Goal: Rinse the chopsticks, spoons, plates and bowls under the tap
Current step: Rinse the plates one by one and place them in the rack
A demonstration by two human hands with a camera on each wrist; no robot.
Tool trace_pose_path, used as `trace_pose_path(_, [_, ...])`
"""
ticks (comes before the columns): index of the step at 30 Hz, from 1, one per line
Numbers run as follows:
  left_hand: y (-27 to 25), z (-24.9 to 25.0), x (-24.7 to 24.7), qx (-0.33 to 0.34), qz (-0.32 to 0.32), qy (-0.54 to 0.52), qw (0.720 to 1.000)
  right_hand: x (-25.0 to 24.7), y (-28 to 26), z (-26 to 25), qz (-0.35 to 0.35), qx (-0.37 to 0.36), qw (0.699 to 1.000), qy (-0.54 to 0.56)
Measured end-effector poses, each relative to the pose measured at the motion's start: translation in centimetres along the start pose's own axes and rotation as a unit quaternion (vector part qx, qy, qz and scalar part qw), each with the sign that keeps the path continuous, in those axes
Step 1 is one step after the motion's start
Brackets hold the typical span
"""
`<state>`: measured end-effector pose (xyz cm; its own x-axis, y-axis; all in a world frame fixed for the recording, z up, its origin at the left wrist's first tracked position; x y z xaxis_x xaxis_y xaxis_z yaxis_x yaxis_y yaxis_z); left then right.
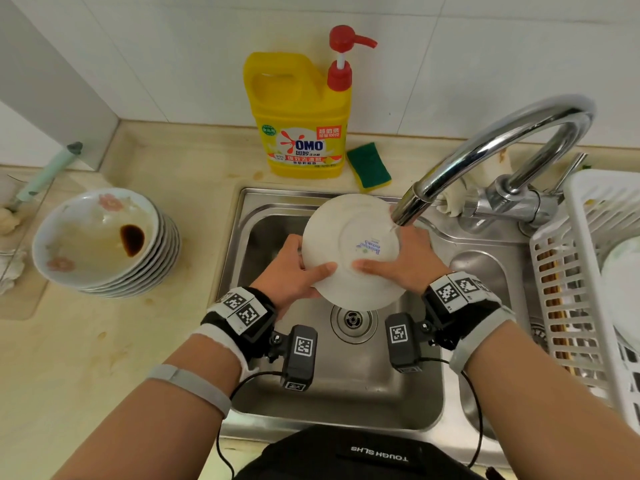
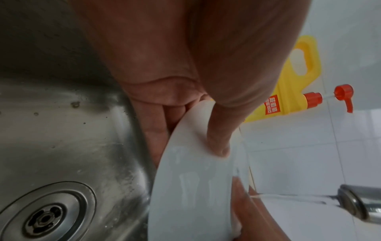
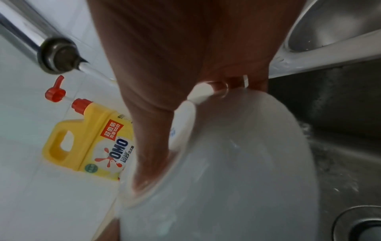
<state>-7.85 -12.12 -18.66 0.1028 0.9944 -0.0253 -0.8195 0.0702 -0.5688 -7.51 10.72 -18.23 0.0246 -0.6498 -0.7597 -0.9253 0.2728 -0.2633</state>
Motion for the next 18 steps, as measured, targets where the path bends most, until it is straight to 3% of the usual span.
trace_pose_path(5, [-0.2,-0.3,0.5,0.011,-0.018,0.012,1.0,-0.5,0.4,-0.7,0.102,0.058,0.992,0.047])
trace_pose_path(9, [-0.1,0.2,-0.1,0.017,-0.002,-0.003,1.0,-1.2,0.9,-0.7,0.117,0.06,0.984,0.124])
trace_pose_path(18, [0.0,1.6,-0.3,-0.002,0.023,-0.063,0.998,-0.6,-0.3,-2.2,0.091,0.013,0.984,0.153])
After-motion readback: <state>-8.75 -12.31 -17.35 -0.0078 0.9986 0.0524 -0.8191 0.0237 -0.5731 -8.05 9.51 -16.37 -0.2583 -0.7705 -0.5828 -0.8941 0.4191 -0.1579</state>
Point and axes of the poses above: each hand's wrist, its own y-axis towards the middle knuckle, its own x-axis out of the palm, z = x × y, the point moved 3 cm from there along y, towards the middle knuckle, and after that the axes turned 14 degrees about z, right-handed, at the moved point
